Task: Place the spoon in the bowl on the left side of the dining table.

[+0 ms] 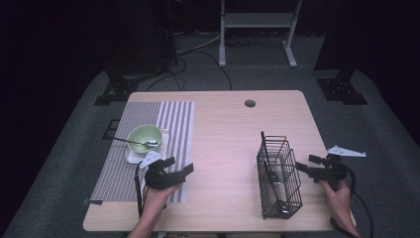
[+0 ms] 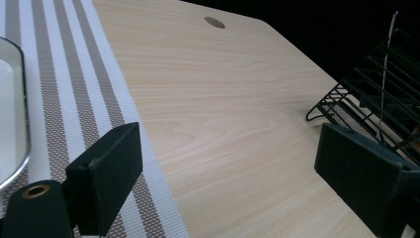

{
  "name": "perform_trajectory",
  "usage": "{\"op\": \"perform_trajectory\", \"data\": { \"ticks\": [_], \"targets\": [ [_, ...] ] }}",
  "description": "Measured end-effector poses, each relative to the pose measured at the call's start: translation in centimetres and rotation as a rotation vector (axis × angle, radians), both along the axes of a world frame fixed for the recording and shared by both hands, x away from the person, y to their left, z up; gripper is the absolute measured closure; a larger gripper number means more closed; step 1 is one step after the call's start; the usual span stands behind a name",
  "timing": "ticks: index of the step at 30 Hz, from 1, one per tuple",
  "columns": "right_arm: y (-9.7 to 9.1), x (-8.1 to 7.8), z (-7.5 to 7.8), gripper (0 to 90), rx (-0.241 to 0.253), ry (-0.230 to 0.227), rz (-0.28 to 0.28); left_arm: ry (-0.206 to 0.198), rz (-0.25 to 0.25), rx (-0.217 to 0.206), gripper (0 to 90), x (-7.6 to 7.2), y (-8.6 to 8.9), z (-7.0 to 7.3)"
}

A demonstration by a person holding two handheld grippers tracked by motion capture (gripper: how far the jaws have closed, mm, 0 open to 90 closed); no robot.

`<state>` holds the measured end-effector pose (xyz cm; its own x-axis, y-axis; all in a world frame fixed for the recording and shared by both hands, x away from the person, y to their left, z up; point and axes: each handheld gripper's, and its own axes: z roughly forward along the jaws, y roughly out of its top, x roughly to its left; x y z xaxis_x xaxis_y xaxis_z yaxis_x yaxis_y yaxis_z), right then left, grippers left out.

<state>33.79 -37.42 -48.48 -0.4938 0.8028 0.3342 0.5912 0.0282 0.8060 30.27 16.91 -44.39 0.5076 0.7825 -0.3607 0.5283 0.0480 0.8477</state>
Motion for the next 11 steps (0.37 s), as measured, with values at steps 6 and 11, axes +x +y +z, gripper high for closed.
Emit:
{"op": "perform_trajectory", "data": {
  "ticks": [6,11],
  "targets": [
    [0.02,-0.03,0.01,12.7,0.002,-0.003,0.002,0.001,-0.011,-0.001,10.5,-0.28,-0.53,-0.55],
    [-0.04,-0.09,0.04,12.7,0.008,-0.004,0.002,-0.015,-0.016,0.005,10.5,-0.53,-0.86,-0.58]
  ]
}}
